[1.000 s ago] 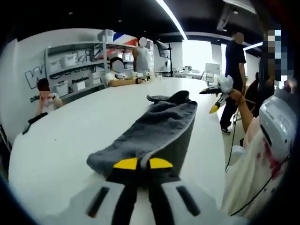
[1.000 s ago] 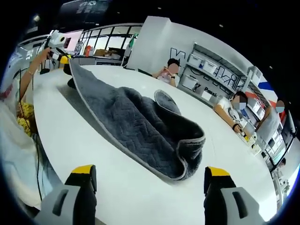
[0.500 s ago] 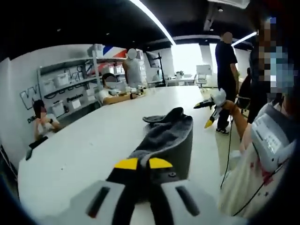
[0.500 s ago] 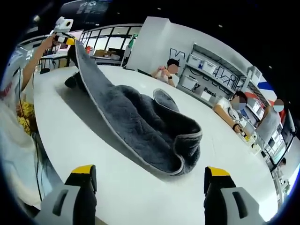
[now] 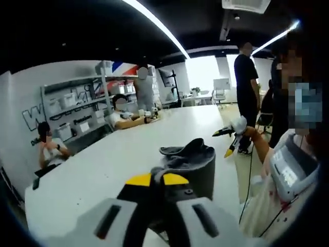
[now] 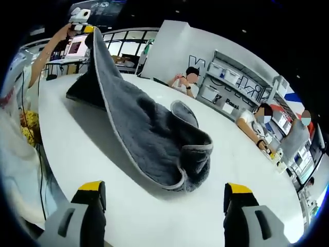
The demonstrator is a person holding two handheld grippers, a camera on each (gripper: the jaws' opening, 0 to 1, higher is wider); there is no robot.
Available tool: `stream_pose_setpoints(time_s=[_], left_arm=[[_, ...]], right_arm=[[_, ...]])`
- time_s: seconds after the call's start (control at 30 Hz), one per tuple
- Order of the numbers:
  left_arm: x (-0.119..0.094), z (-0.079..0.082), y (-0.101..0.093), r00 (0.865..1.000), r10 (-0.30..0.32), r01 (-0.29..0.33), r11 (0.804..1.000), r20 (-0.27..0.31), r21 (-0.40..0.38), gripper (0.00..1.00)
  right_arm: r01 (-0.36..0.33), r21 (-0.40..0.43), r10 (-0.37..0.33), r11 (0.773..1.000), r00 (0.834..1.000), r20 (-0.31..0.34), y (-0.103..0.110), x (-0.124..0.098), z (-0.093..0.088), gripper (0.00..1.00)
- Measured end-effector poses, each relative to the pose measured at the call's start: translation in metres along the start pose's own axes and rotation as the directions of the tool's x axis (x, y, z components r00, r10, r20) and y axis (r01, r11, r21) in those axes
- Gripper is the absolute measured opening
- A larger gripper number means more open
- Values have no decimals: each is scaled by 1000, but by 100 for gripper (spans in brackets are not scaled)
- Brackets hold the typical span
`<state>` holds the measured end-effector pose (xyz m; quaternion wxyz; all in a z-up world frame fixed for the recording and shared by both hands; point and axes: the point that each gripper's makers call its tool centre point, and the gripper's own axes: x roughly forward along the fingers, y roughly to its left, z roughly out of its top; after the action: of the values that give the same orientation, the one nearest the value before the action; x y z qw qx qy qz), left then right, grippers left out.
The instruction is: Fold the towel on the table until its edges align and the towel forms a compact rectangular stack.
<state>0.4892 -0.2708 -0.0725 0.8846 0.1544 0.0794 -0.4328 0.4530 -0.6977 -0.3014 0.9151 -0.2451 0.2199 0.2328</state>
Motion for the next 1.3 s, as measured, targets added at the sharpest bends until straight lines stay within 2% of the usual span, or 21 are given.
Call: stream_pose_setpoints(time_s=[0.13, 0.27, 0.37, 0.43, 0.5, 0.83, 1.0, 1.03, 1.23, 1.3], left_arm=[[-5, 16, 14, 999, 48, -48, 999, 9, 25, 6], [-10, 23, 31, 996, 93, -93, 995, -1, 39, 6], [-13, 26, 49, 991, 132, -132, 991, -9, 38, 6], [-12, 22, 60, 988, 153, -152, 988, -31, 37, 6], [-8, 12, 80, 983, 175, -174, 985, -60, 15, 6], [10, -35, 145, 958, 233, -244, 969, -167, -46, 7], [22, -75, 176, 935, 246, -278, 956, -256, -96, 7], [25, -81, 181, 933, 247, -281, 954, -260, -102, 7], [43, -124, 199, 916, 238, -295, 945, -321, -140, 7], [47, -140, 209, 899, 258, -324, 935, -353, -141, 7]], right_arm=[[-3, -1, 3, 1000, 1000, 0, 0, 1, -1, 99], [-1, 0, 1, 1000, 1000, -1, -1, 1, -2, 99], [-3, -1, 3, 1000, 1000, -3, -2, 2, -2, 99], [-4, -2, 4, 1000, 1000, -4, -1, 3, -2, 99], [-6, -1, 6, 1000, 1000, -4, 0, 4, -2, 99], [-9, -3, 9, 1000, 1000, -14, 2, 4, -4, 99], [-13, -5, 13, 1000, 1000, -17, 4, 4, -5, 99], [-13, -6, 13, 1000, 1000, -18, 4, 4, -5, 99], [-12, -6, 12, 1000, 1000, -24, 4, 4, -6, 99], [-13, -6, 13, 1000, 1000, -25, 5, 4, -6, 99]])
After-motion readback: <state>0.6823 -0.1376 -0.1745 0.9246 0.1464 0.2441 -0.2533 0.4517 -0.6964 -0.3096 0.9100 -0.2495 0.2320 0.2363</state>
